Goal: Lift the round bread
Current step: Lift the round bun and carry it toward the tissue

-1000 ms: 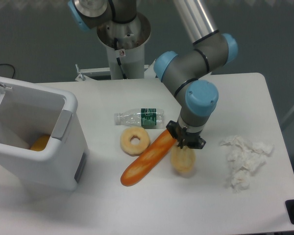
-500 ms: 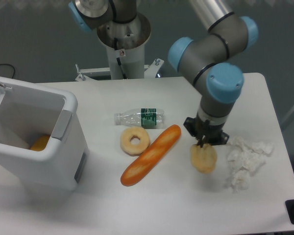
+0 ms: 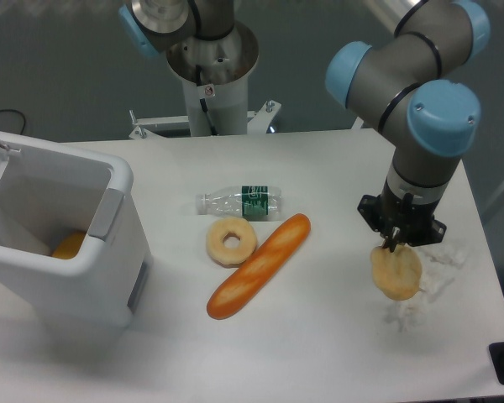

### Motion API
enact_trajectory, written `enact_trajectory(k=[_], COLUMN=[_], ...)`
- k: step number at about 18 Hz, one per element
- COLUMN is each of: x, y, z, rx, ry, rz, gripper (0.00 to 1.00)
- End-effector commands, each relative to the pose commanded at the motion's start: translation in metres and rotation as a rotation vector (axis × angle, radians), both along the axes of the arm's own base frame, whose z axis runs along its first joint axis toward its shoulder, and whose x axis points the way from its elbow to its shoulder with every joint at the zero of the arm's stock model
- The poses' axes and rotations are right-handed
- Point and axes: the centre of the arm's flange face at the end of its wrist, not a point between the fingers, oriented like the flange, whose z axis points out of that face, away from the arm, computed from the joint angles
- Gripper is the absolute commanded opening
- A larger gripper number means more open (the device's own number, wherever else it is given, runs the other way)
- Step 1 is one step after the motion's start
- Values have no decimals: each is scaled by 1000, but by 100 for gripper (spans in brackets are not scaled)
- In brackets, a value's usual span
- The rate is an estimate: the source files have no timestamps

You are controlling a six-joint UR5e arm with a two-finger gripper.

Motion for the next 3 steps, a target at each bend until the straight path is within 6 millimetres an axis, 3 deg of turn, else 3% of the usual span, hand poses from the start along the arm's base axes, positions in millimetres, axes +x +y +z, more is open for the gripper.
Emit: enact_trajectory(k=[3], x=[4], y=[-4], z=[5], rx=[-13], ry=[12], rz=[-2], gripper=[0])
